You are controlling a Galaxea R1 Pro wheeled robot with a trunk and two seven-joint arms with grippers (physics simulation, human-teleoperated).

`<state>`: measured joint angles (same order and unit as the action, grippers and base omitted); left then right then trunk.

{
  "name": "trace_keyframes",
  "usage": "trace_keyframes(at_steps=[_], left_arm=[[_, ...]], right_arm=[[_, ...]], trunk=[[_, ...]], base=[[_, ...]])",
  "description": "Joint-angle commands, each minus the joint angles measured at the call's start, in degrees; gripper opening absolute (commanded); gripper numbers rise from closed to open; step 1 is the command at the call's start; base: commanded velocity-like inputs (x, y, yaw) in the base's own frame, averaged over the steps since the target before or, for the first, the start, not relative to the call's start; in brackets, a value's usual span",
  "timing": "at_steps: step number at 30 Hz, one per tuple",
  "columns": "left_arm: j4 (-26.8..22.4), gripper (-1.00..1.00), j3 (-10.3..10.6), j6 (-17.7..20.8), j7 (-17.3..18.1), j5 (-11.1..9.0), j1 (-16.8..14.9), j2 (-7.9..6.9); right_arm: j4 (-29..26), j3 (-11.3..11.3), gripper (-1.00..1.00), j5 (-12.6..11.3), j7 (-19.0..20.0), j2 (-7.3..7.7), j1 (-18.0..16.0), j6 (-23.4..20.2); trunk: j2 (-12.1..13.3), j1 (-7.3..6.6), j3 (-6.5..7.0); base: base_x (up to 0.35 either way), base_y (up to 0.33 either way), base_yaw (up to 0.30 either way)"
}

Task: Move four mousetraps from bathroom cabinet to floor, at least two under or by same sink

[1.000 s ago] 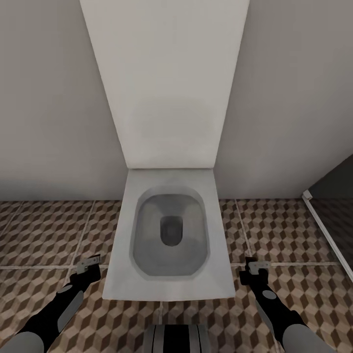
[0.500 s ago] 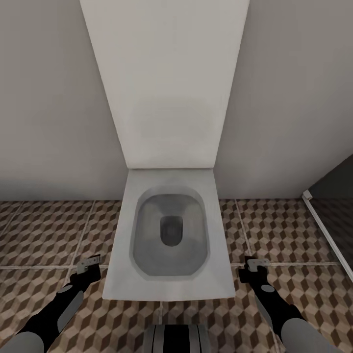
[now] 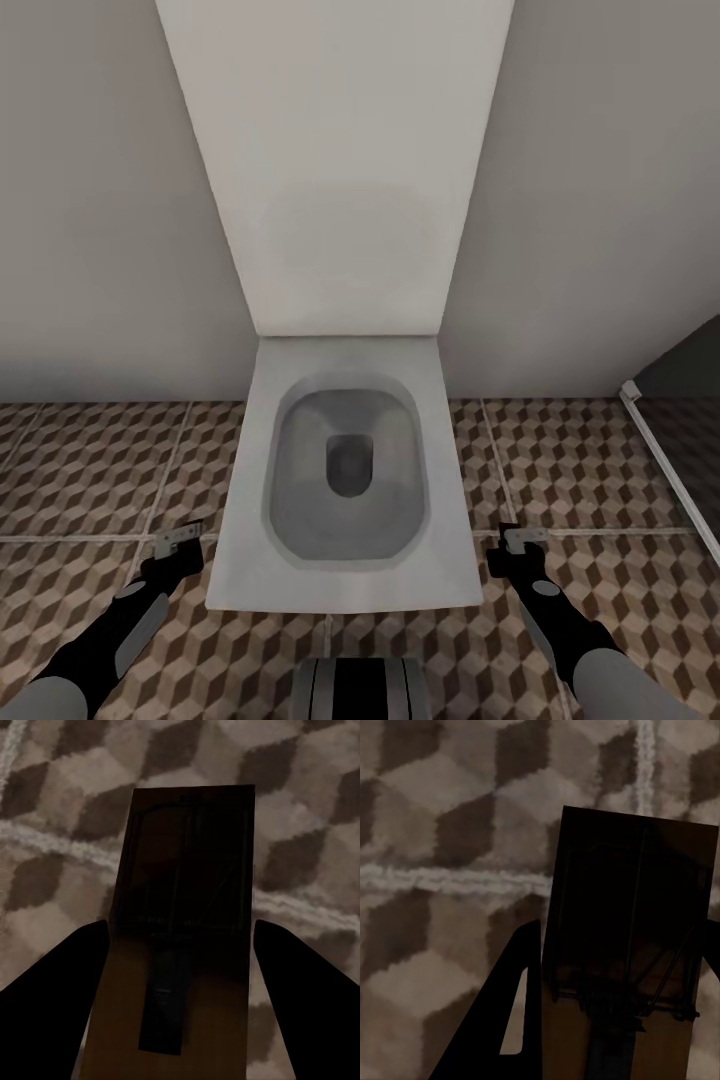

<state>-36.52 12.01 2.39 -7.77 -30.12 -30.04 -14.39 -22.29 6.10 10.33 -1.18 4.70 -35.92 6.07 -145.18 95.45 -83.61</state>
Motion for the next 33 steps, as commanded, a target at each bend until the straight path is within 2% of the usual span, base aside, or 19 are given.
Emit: trace_keyframes(at_steps=[1, 13, 20, 33], left_arm=[[-0.1, -1.0, 0.5, 0.2, -0.6, -0.5, 0.0, -0.1], [-0.1, -1.0, 0.5, 0.2, -0.6, -0.5, 0.0, 0.12], [-0.1, -1.0, 0.5, 0.2, -0.6, -0.5, 0.0, 0.37], [0.0, -1.0, 0.5, 0.1, -0.6, -0.5, 0.0, 0.25]], right_arm=[[0.1, 0.3, -1.0, 0.5, 0.1, -0.04, 0.0, 0.3], [0.1, 0.3, -1.0, 0.5, 0.1, -0.04, 0.0, 1.2], [0.1, 0.3, -1.0, 0.4, 0.1, -0.04, 0.0, 1.3], [0.1, 0.3, -1.0, 0.4, 0.1, -0.04, 0.0, 1.3]], trunk=[[0.0, -0.01, -0.03], [0.0, -0.01, -0.03], [-0.1, 0.17, -1.59], [-0.1, 0.17, -1.59]], base=[[0.0, 0.0, 0.0], [0.0, 0.0, 0.0], [0.0, 0.0, 0.0], [0.0, 0.0, 0.0]])
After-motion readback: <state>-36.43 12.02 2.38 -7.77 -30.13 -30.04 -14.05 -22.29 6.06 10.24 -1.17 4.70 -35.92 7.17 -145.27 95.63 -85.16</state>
